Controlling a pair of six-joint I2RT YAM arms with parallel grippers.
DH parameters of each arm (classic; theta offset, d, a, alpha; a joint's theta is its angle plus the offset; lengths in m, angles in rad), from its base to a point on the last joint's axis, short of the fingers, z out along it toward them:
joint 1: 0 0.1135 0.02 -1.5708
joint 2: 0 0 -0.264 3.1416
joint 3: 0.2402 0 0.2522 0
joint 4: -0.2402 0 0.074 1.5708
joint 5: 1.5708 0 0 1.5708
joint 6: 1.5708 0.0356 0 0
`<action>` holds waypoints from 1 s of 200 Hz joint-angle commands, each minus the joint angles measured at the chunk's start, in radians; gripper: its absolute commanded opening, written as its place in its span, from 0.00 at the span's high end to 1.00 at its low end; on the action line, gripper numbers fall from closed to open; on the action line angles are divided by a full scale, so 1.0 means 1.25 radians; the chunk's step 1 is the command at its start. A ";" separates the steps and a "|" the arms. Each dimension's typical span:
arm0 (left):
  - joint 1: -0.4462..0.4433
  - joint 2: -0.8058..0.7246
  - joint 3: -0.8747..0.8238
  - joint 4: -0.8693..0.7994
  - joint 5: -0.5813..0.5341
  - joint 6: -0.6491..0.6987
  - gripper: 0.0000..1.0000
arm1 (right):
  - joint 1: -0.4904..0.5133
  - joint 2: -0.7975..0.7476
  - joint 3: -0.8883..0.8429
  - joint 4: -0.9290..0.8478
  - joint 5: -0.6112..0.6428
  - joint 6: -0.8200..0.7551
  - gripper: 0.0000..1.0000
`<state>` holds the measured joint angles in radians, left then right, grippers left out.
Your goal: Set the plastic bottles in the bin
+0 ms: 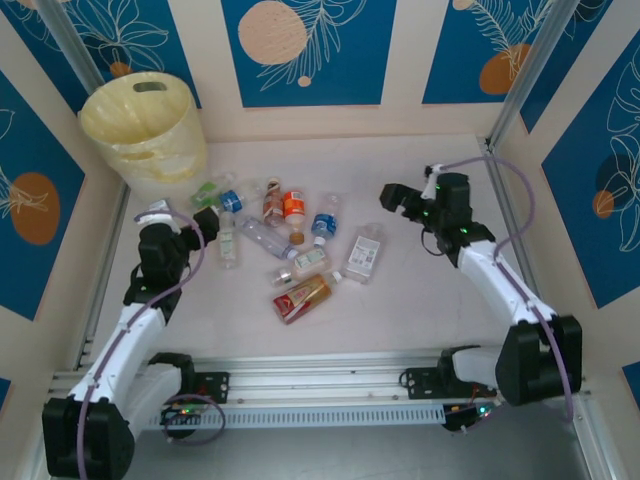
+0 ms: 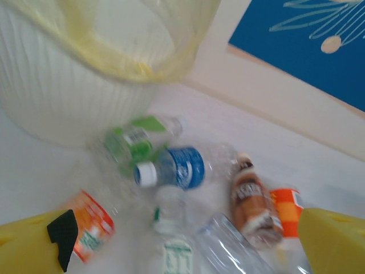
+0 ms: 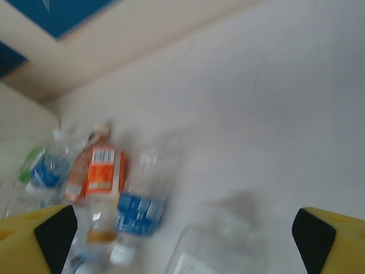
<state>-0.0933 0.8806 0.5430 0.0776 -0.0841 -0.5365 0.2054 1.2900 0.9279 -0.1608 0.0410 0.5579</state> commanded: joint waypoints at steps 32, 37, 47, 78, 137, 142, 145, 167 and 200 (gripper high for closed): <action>-0.027 0.090 0.109 -0.235 0.191 -0.080 0.00 | 0.193 0.220 0.183 -0.384 0.190 0.150 0.01; -0.030 0.097 0.117 -0.244 0.192 -0.066 0.00 | 0.201 0.234 0.187 -0.396 0.208 0.155 0.01; -0.038 0.111 0.124 -0.251 0.190 -0.050 0.00 | 0.210 0.253 0.188 -0.410 0.229 0.167 0.01; -0.043 0.135 0.106 -0.207 0.205 -0.048 0.00 | 0.211 0.296 0.185 -0.420 0.233 0.163 0.01; -0.053 0.197 0.109 -0.170 0.215 -0.052 0.00 | 0.207 0.413 0.243 -0.391 0.183 0.197 0.01; -0.054 0.200 0.109 -0.170 0.215 -0.053 0.00 | 0.206 0.426 0.250 -0.395 0.183 0.201 0.01; -0.055 0.202 0.109 -0.170 0.214 -0.051 0.00 | 0.206 0.433 0.255 -0.396 0.186 0.202 0.01; -0.058 0.219 0.113 -0.174 0.219 -0.039 0.00 | 0.207 0.480 0.281 -0.409 0.217 0.222 0.00; -0.068 0.253 0.125 -0.176 0.236 -0.021 0.00 | 0.199 0.508 0.293 -0.382 0.203 0.212 0.01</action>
<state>-0.1596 1.1706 0.6670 -0.1513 0.1726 -0.5953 0.4644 1.9068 1.2701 -0.6365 0.2886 0.8032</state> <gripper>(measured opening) 0.999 0.997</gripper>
